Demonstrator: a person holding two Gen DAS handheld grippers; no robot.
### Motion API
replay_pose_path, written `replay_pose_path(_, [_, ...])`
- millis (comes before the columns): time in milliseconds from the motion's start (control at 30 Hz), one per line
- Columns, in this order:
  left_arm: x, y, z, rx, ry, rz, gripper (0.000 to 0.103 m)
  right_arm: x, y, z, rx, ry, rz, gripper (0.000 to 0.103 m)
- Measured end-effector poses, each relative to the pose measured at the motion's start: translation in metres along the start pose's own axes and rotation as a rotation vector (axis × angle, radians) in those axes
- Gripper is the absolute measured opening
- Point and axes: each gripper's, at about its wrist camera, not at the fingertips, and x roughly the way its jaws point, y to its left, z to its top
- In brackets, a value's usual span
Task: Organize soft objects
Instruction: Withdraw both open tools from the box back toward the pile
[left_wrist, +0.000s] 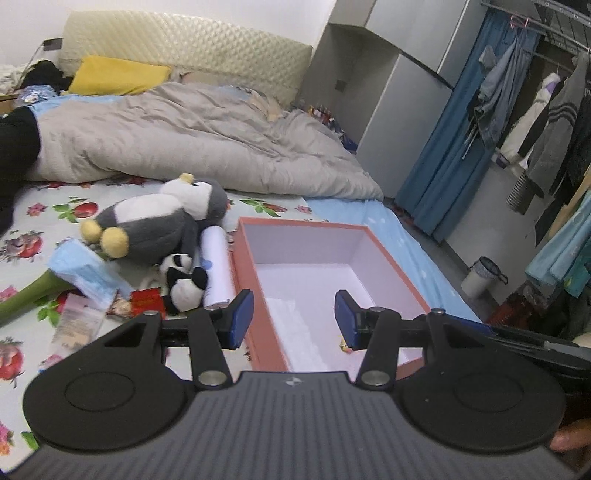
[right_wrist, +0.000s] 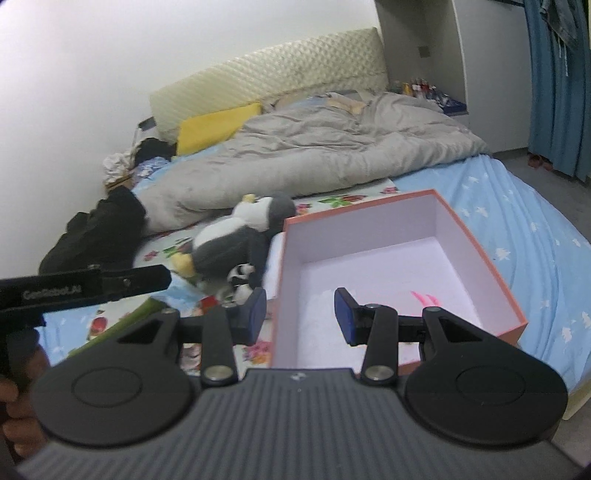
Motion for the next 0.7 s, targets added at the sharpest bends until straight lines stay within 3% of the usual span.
replay_pose_path(267, [-0.045,0.031,-0.037,-0.024,-0.008,0.04,0.055,-0.017,0.041,-0.03,-0.037,-0.018,0.048,0.044])
replay_pose_path(700, [-0.074,0.089,-0.088,-0.072,0.009,0.094,0.055,-0.012,0.093,-0.086,-0.081,0.015,0.094,0.044])
